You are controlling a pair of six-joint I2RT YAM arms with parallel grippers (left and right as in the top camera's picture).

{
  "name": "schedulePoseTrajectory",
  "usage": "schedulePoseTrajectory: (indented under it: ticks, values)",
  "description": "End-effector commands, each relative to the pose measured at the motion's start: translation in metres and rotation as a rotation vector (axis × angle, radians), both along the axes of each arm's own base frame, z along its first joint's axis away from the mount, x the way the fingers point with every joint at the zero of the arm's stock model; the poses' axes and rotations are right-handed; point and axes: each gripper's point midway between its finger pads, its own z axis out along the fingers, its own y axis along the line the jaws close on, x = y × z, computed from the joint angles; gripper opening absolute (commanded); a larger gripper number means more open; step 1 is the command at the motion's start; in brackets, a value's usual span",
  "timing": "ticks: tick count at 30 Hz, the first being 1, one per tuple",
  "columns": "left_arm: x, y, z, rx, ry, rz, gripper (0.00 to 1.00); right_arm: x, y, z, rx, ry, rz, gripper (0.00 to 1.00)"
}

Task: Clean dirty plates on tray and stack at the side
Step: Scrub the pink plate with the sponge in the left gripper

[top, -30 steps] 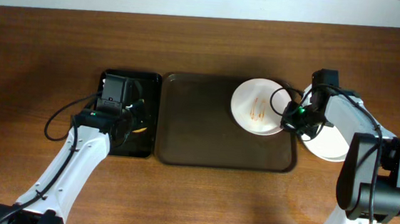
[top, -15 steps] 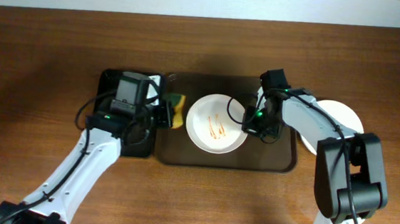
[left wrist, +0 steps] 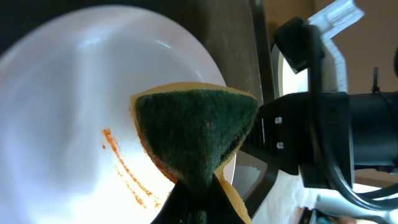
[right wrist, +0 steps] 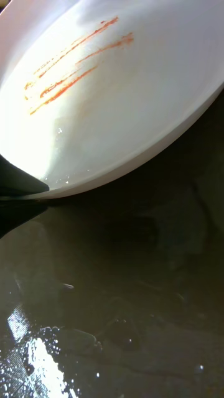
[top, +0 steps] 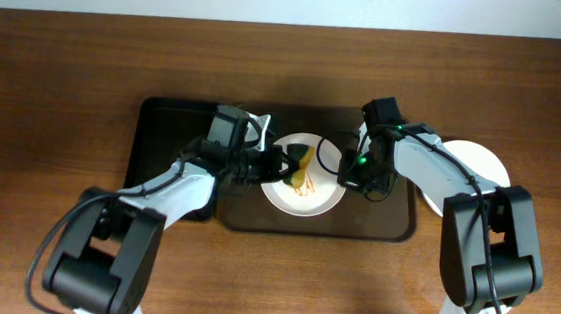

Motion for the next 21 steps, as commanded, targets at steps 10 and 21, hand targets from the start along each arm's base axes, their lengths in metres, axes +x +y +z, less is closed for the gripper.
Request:
schedulePoseTrajectory:
  ticks: [10,21]
  values:
    - [-0.027,-0.04,-0.036,-0.075,0.146,-0.081,0.0,-0.003,0.001,-0.004,-0.005,0.012,-0.002,0.04]
    - [-0.001,-0.011,-0.075,0.216,0.064,0.151,0.0,-0.006,0.001,-0.004,-0.006,0.021,-0.002,0.04]
